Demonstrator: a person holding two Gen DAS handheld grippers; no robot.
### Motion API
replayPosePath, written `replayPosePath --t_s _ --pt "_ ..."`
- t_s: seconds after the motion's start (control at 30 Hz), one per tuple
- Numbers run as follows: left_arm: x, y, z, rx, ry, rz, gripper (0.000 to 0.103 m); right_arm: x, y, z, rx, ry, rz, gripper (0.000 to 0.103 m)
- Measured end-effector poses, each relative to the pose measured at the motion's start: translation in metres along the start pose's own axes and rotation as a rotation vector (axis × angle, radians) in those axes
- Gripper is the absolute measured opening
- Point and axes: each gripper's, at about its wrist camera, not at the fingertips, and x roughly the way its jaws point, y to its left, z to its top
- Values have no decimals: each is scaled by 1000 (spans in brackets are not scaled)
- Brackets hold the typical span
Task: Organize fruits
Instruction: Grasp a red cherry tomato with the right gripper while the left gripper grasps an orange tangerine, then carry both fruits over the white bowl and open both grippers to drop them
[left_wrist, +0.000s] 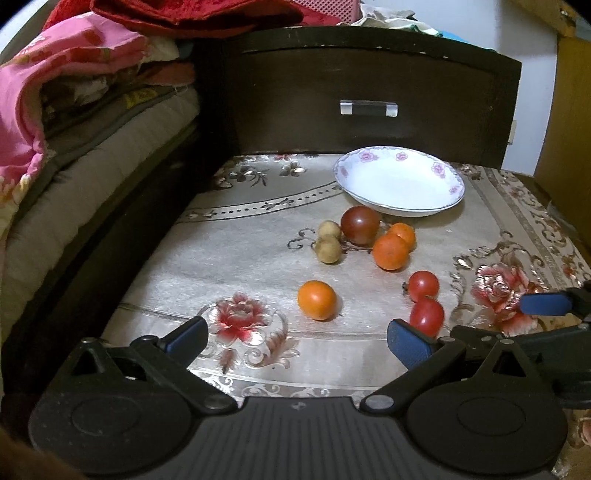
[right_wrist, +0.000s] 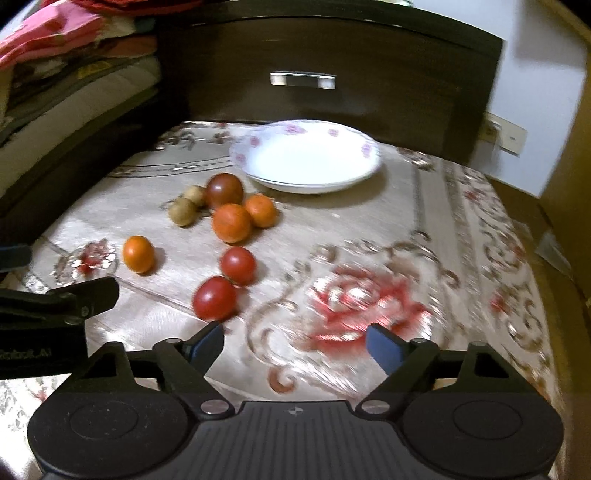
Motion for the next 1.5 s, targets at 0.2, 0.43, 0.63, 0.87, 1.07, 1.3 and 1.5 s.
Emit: replayPosePath --t_s 0.2,0.43,0.63,0.87,1.07,1.3,1.5 --pt "9 7 4 8 0 12 103 14 6 11 -28 17 79 66" --pt "18 22 7 -27 12 11 103 26 14 20 -53 26 168 51" --pt "31 32 8 -63 45 6 103 36 21 29 -61 50 232 42" --pt "41 32 12 -60 66 -13 99 41 27 31 -61 80 273 26" --pt "50 15 19 2 77 -69 85 40 21 33 -49 92 267 25" --pt "73 -8 23 68 122 -108 52 32 6 26 -19 118 261 25" --pt "79 -6 26 31 131 -108 40 29 -6 27 13 123 264 25"
